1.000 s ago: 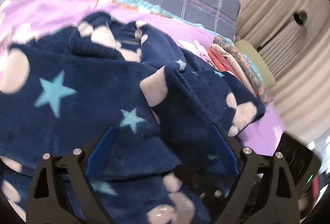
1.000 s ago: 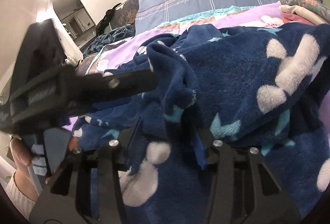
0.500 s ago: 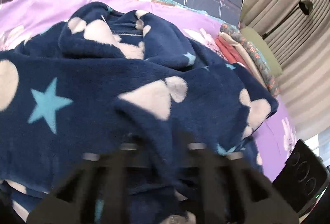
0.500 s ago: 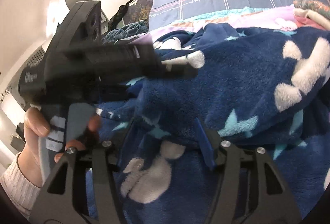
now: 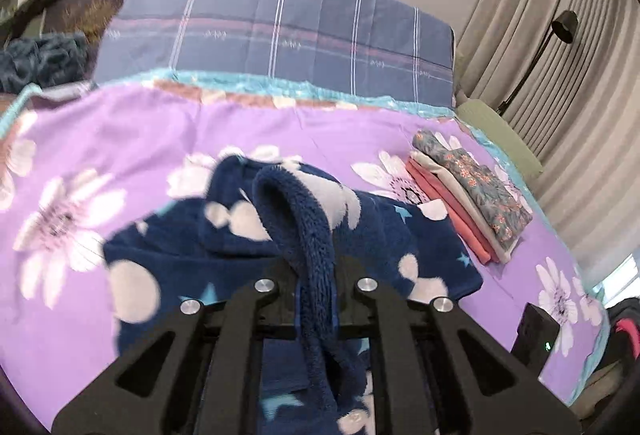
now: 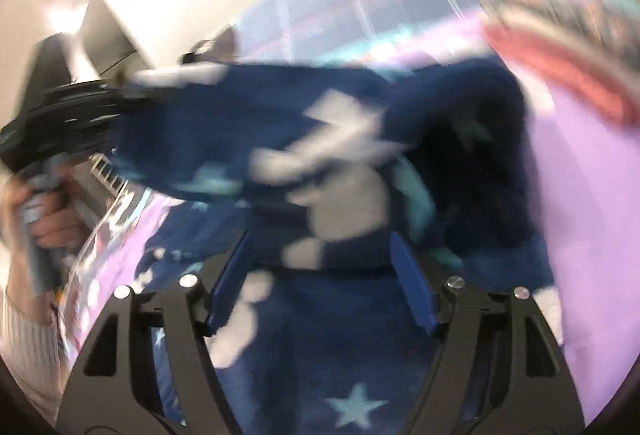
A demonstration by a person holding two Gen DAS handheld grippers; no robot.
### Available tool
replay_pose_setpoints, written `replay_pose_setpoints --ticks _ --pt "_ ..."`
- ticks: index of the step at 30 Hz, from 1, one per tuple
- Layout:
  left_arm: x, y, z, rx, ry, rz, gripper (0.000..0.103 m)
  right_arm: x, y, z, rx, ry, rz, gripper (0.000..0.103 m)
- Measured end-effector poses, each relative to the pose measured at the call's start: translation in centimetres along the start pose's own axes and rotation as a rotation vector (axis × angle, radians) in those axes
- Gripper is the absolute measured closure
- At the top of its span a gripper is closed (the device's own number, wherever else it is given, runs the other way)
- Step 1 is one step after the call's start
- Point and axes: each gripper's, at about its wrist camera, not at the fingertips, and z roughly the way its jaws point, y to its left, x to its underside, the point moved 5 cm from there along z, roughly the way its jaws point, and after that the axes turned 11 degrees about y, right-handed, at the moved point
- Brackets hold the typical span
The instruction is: Fold small clothes
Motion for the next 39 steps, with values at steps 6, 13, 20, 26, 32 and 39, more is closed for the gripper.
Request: replay_pose_setpoints --ticks 6,13,20,26,32,39 --pt "0.3 2.8 -3.2 -0.1 -0.051 -0.014 0.093 0.5 0.2 0.6 0.049 0.006 -0.005 0.038" --pt "2.8 9.9 -1.3 -0.383 -0.007 -0.114 0.075 0.2 0.3 0.8 0.051 0.005 -0.005 0.037" --pt "6.7 9.2 2.4 -0.32 0.058 -0.101 0.065 0.3 0.2 0.8 0.052 0.01 -0.006 0.036" --pt "11.3 6.6 9.2 -0.468 0.114 0.087 0.058 0.0 1.5 0.4 0.104 0.003 -0.053 0.037" --pt "11.3 7.1 9.0 -0.448 0.108 0.063 0.058 -2.1 4.4 3.0 0.25 0.092 -0.192 0.047" --pt "11.4 7.2 9.1 -0.474 0.075 0.08 0.057 -4.4 1.4 3.0 0.357 -0.035 -0.019 0.048"
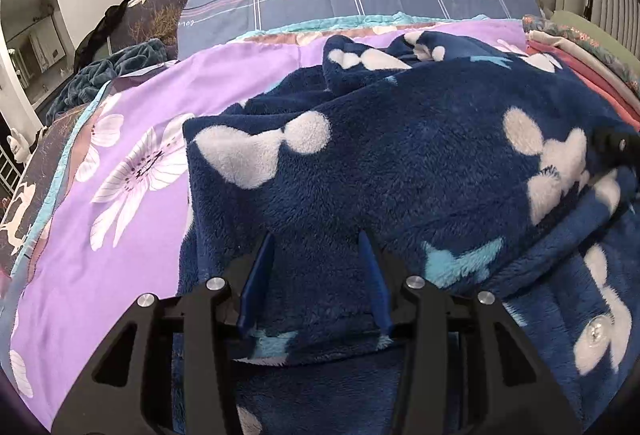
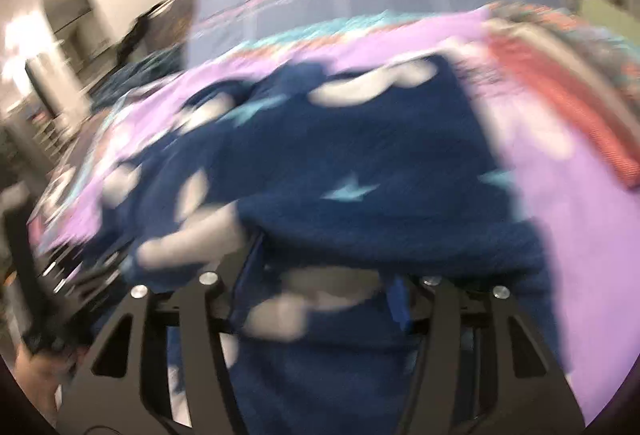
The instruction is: Fold small clothes
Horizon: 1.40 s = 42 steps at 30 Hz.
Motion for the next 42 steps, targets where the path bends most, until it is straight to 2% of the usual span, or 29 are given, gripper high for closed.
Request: replay_pose_setpoints --ticks 2,4,5,6,7,11,14,17,18,21,22,24,27,29,33,35,36,38,40,42 --pt "0.1 -0.3 -0.1 0.006 -0.004 -0.004 0.056 0.2 -2.4 -0.1 -0.04 0.01 0.121 0.061" --pt "0.2 -0.3 -0.2 0.013 -0.006 -0.009 0.056 0.9 -3.7 -0.6 -0.03 0.015 0.173 0.066" --pt "0.2 -0.3 -0.2 0.013 -0.007 -0.01 0.056 1.1 -3.8 -0.9 -0.003 0.006 0.163 0.066" --pt "0.2 -0.3 -0.2 0.014 -0.007 -0.01 0.056 1.5 -4.0 -1.2 0.055 -0.002 0.15 0.061" --pt "0.2 -0.3 -0.2 0.012 -0.006 -0.01 0.056 1.9 -4.0 -1.2 0.076 -0.001 0.131 0.058" --pt "0.2 -0.3 -0.3 0.005 -0.008 -0.008 0.055 2.7 -4.6 -2.2 0.03 0.026 0.138 0.057" --pt "0.2 -0.3 -0.3 0.008 -0.009 -0.01 0.055 3.6 -3.9 -4.1 0.055 0.008 0.067 0.057" --pt "0.2 -0.4 -0.3 0.003 -0.008 -0.008 0.055 4.1 -1.3 -6.5 0.07 -0.08 -0.102 0.052" --pt "0.2 -0.4 -0.3 0.0 -0.009 -0.007 0.055 3.8 -0.1 -7.1 0.08 -0.116 -0.17 0.051" --pt "0.2 -0.4 -0.3 -0.002 -0.01 -0.008 0.055 2.1 2.0 -7.2 0.053 -0.157 -0.251 0.046" --pt "0.2 -0.4 -0.3 -0.001 -0.01 -0.008 0.055 0.9 2.4 -6.7 0.024 -0.154 -0.242 0.046" --pt "0.2 -0.4 -0.3 -0.001 -0.01 -0.009 0.055 -0.5 2.0 -5.1 0.056 -0.118 -0.21 0.047" --pt "0.2 -0.4 -0.3 0.01 -0.013 -0.014 0.054 -0.4 -1.2 1.3 0.275 0.053 -0.216 0.044" --pt "0.2 -0.4 -0.3 0.012 -0.013 -0.015 0.054 -0.1 -2.1 1.9 0.204 0.048 -0.188 0.041" --pt "0.2 -0.3 -0.3 0.014 -0.013 -0.018 0.054 0.5 -1.5 0.5 0.265 0.034 -0.207 0.039" --pt "0.1 -0.3 -0.4 0.001 -0.017 -0.014 0.054 1.3 -1.1 -1.7 0.226 0.029 -0.181 0.039" --pt "0.1 -0.3 -0.5 -0.003 -0.02 -0.013 0.053 1.9 -1.0 -2.9 0.16 0.036 -0.172 0.039" --pt "0.1 -0.1 -1.3 0.008 -0.019 -0.014 0.053 4.5 0.1 -6.5 -0.055 0.07 -0.178 0.04" --pt "0.3 -0.1 -2.8 0.052 -0.007 -0.016 0.051 7.4 1.1 -9.5 -0.147 0.091 -0.23 0.041" --pt "1.0 -0.3 -5.3 0.111 -0.037 -0.001 0.041 10.1 2.1 -11.4 -0.181 0.11 -0.307 0.043"
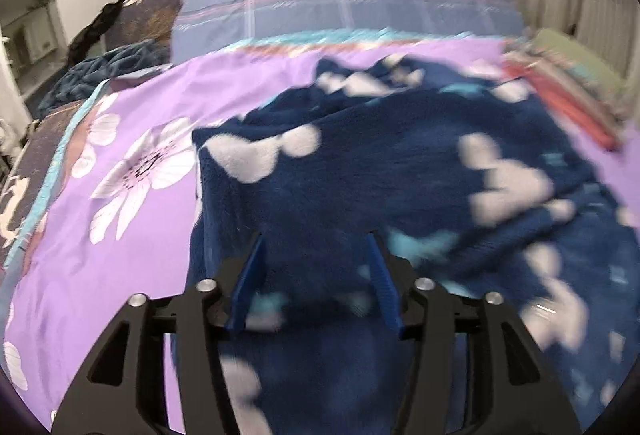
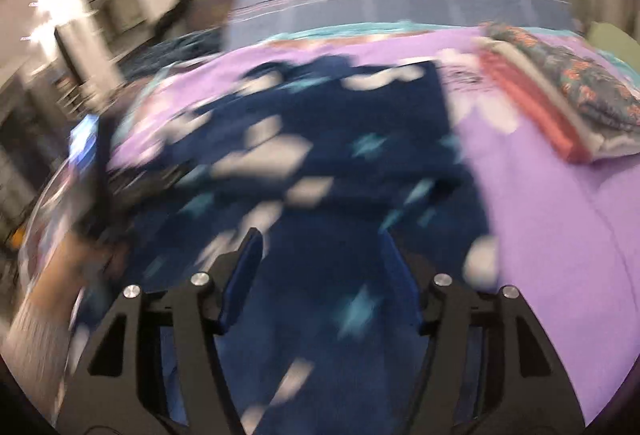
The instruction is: Fold small clothes
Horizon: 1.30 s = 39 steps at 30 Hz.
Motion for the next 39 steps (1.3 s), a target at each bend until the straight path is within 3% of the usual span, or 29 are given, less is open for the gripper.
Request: replay_pose_setpoints --ticks 1,3,4,7,10,13,14,18,19,20,21,24,27,31,33,35,39 --pt "0.6 -0.4 -1.7 0.01 -0.025 0.023 0.034 2.1 1.6 -0.8 -0.029 0.021 -0.054 0.045" --pt "2.4 -1.1 -4.5 -0.002 -0.066 0.074 0.029 4.7 3.2 -1.6 -0.09 0.055 -0.076 0.049" --pt "3.8 -1.5 -6.0 -0.016 -0.08 0.107 0.024 6.2 4.2 -2.0 -0.162 0.08 -0.067 0.052" --pt "7.6 -1.7 -8.9 -0.034 -0.107 0.147 0.021 9.6 6.8 -2.8 -0.356 0.14 -0.019 0.056" --pt "11.0 -0.9 -10.5 -0.029 -0.096 0.117 0.021 12.4 10.4 -3.6 -0.514 0.191 -0.04 0.058" --pt "13.7 0.5 -11.7 -0.048 -0.082 0.073 0.021 14.0 13.0 -3.2 -0.548 0.259 -0.09 0.056" --pt "14.5 0.8 -12.0 -0.053 -0.081 0.065 0.021 14.4 13.7 -2.9 -0.542 0.272 -0.102 0.052" --pt "17.3 2.0 -13.0 -0.068 -0.064 0.032 0.021 14.3 15.6 -1.8 -0.592 0.294 -0.078 0.047" --pt "17.9 2.4 -13.3 -0.075 -0.063 0.024 0.021 14.2 16.5 -1.7 -0.611 0.286 -0.081 0.053" --pt "18.3 2.7 -13.6 -0.081 -0.064 0.016 0.021 13.9 17.2 -1.7 -0.622 0.283 -0.09 0.076" --pt "18.7 3.1 -13.9 -0.085 -0.066 0.006 0.021 13.5 17.3 -1.9 -0.631 0.279 -0.091 0.091" --pt "19.9 4.1 -15.3 -0.034 -0.082 -0.043 0.02 12.0 16.1 -4.4 -0.698 0.16 -0.022 0.095" --pt "21.2 4.6 -15.4 0.01 -0.066 -0.095 0.013 11.6 12.5 -6.2 -0.618 0.091 0.046 0.095" --pt "23.4 3.8 -13.5 -0.01 0.009 -0.071 0.013 14.4 9.4 -6.2 -0.509 0.119 0.096 0.095" --pt "24.7 3.6 -12.5 -0.014 0.051 -0.065 0.013 15.8 8.2 -6.0 -0.461 0.127 0.138 0.092" --pt "25.4 3.6 -12.5 0.008 0.064 -0.086 0.013 17.1 6.7 -6.1 -0.413 0.116 0.192 0.083" --pt "26.3 4.4 -13.4 0.078 0.067 -0.157 0.013 19.6 4.9 -7.4 -0.365 0.106 0.229 0.08"
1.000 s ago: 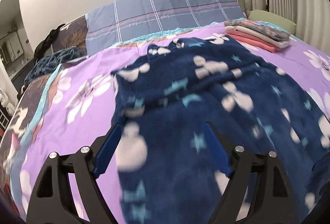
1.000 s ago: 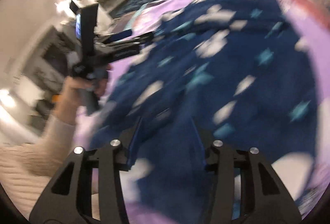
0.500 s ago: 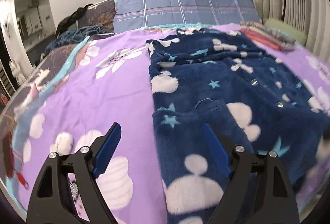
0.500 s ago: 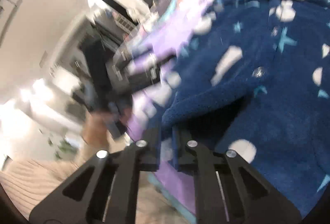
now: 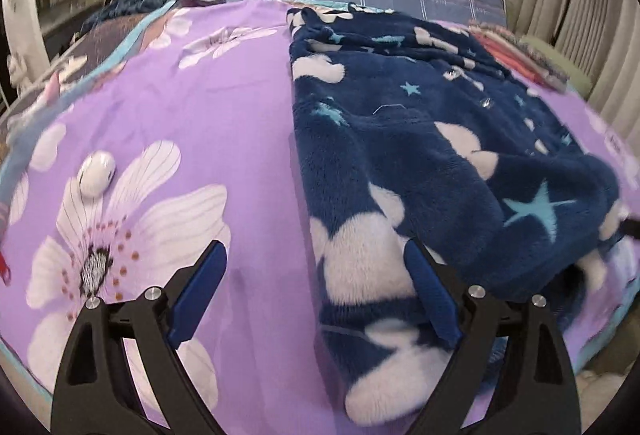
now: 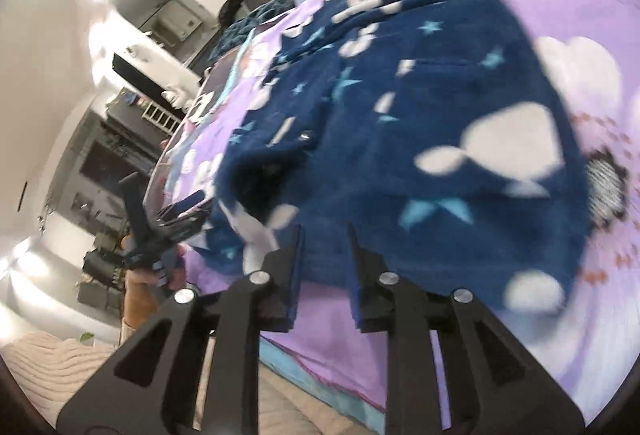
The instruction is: Fold small clothes
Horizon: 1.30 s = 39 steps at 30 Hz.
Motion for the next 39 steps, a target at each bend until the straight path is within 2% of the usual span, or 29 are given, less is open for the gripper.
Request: replay_pose_setpoints --ticks 3,5,7,9,11,13,16,18,20,23,30,32,35,37,39 --pt "0.5 -0.3 -1.3 0.022 -0.013 -0.004 0.013 1.2 -0.9 0.5 0.059 0.029 -0.003 0.08" --pt "0.9 -1.7 -2.4 0.053 -0.025 0.046 0.013 2.0 -1.3 1.1 0.133 0.057 -0.026 0.08" --pt "1.5 -4.3 -3.4 0.075 -0.029 0.156 0.013 2.5 -1.8 1.5 0.216 0.076 -0.043 0.08" --pt "2.3 -6.6 -3.8 0.073 -0.025 0.26 0.013 2.4 -2.0 1.7 0.251 0.074 -0.058 0.08" --pt "3.3 -9.3 -3.5 0.026 -0.02 0.39 0.013 2.4 -1.9 1.3 0.241 0.052 -0.063 0.08" --pt "3.9 -11.4 -2.8 -0.022 -0.02 0.483 0.013 1.7 -1.3 0.3 0.186 -0.002 -0.07 0.078" --pt "4.1 -13.9 -1.5 -0.017 0.005 0.527 0.013 0.2 -0.4 -1.8 0.082 -0.12 -0.063 0.067" --pt "3.9 -15.1 -1.4 0.018 0.002 0.54 0.013 -0.7 0.0 -2.8 0.046 -0.184 -0.058 0.062" --pt "3.9 -16.4 -1.7 0.11 -0.003 0.554 0.013 -1.4 0.4 -3.1 0.033 -0.214 -0.061 0.06" --pt "3.9 -18.2 -1.9 0.283 0.034 0.574 0.013 -1.8 0.4 -2.3 0.072 -0.197 -0.076 0.059" --pt "4.1 -20.8 -1.1 0.308 0.063 0.615 0.013 -1.2 -1.3 -2.2 0.118 -0.188 -0.033 0.058" --pt "4.1 -21.1 -1.7 0.314 0.051 0.637 0.013 -0.4 -1.9 -3.1 0.155 -0.194 -0.026 0.057" --pt "4.0 -20.7 -2.0 0.306 0.056 0.653 0.013 0.8 -2.1 -3.5 0.299 -0.167 -0.1 0.053" --pt "4.0 -20.2 -1.8 0.285 0.057 0.666 0.013 2.2 -1.2 -2.7 0.465 -0.126 -0.249 0.05" --pt "4.0 -19.8 -1.3 0.238 0.051 0.669 0.013 2.9 -0.3 -1.7 0.573 -0.095 -0.373 0.046"
